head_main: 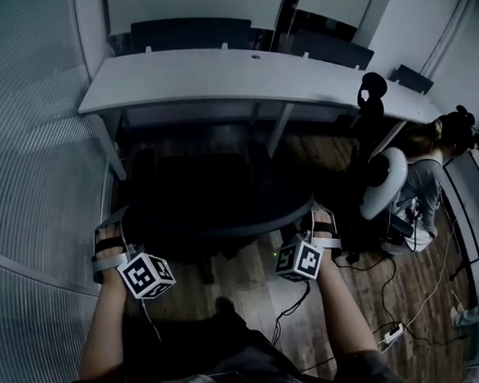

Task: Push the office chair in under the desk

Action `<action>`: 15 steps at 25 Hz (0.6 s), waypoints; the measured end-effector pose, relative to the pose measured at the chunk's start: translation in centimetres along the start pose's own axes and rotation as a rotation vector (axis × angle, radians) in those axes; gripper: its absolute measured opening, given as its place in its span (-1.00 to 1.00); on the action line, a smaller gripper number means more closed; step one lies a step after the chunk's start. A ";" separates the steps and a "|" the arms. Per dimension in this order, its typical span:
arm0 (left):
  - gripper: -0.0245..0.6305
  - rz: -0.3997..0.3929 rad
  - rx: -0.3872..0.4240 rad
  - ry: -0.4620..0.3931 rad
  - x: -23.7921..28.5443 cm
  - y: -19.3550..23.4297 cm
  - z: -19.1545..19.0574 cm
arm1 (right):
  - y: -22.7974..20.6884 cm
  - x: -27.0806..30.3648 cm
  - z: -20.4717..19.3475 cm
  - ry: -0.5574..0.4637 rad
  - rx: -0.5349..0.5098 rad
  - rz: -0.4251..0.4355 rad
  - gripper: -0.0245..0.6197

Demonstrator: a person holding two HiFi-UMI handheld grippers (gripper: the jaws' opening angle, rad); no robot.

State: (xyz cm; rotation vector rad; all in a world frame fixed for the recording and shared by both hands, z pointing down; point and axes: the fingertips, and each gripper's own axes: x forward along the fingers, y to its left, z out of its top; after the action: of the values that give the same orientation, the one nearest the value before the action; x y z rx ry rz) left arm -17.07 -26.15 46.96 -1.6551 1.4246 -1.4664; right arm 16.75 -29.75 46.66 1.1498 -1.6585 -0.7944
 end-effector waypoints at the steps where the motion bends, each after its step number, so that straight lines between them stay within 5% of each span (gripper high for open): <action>1: -0.18 0.003 -0.001 0.002 0.4 0.1 0.6 | -0.4 0.6 -0.4 -0.004 0.000 -0.003 -0.10; 15: -0.18 0.052 -0.045 0.053 6.3 1.0 6.4 | -5.6 10.4 -3.6 -0.097 -0.030 0.006 -0.10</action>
State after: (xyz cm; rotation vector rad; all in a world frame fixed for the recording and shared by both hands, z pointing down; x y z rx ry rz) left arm -12.41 -33.88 46.71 -1.6048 1.5280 -1.4698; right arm 20.68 -41.40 46.45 1.1001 -1.7224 -0.8806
